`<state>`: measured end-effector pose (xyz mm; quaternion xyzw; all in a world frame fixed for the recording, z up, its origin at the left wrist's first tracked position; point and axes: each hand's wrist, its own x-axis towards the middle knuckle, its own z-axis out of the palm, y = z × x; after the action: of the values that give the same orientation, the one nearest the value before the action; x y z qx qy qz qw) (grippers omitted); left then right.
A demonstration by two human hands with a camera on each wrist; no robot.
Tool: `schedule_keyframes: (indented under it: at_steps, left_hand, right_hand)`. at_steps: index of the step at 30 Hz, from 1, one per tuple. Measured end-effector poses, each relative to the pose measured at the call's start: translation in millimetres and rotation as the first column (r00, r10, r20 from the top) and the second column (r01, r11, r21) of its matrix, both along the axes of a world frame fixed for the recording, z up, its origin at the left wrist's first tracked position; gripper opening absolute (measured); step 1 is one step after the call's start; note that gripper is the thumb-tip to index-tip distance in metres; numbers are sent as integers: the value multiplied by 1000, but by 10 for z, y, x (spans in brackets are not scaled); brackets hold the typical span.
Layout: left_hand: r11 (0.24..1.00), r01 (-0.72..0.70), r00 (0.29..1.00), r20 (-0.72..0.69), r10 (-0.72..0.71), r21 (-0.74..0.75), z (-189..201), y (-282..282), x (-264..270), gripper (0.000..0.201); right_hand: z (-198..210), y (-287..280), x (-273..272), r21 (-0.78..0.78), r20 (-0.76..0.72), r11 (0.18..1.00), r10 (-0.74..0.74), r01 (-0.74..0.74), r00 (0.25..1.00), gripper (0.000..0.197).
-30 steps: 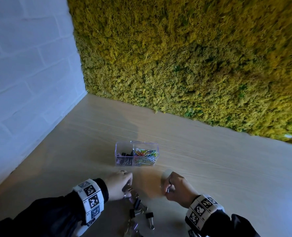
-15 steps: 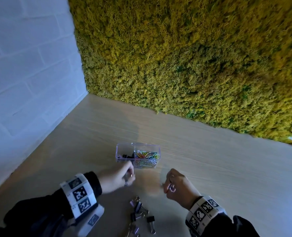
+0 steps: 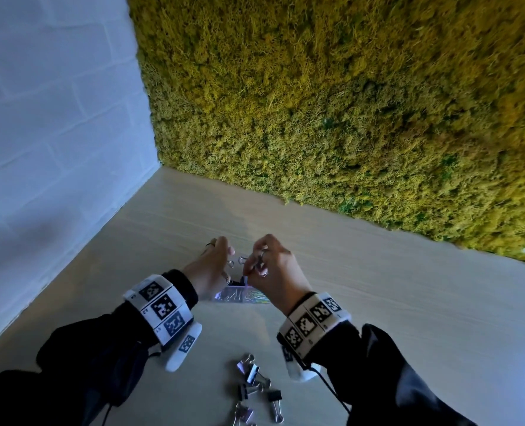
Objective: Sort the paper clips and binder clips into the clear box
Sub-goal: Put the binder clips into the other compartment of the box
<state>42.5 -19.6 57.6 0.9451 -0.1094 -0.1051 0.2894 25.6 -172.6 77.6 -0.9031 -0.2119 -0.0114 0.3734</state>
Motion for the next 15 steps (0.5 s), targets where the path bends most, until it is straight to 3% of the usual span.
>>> schedule_keyframes:
  at_steps: [3, 8, 12, 15]
  left_hand:
    - [997, -18, 1000, 16, 19, -70, -44, 30, -2, 18]
    - [994, 36, 999, 43, -32, -103, -62, 191, -82, 54]
    - [986, 2, 980, 194, 30, -166, -73, 250, -174, 54]
    - [981, 26, 944, 327, 40, -195, -109, 287, -274, 45]
  right_hand:
    - [-167, 106, 60, 34, -4, 999, -27, 27, 1000, 9]
    - [-291, 87, 50, 69, -21, 998, 1, 0, 1000, 22]
    - [-210, -201, -12, 23, 85, 998, -62, 60, 994, 18]
    - [-148, -589, -90, 42, 178, 975, -221, 217, 959, 17]
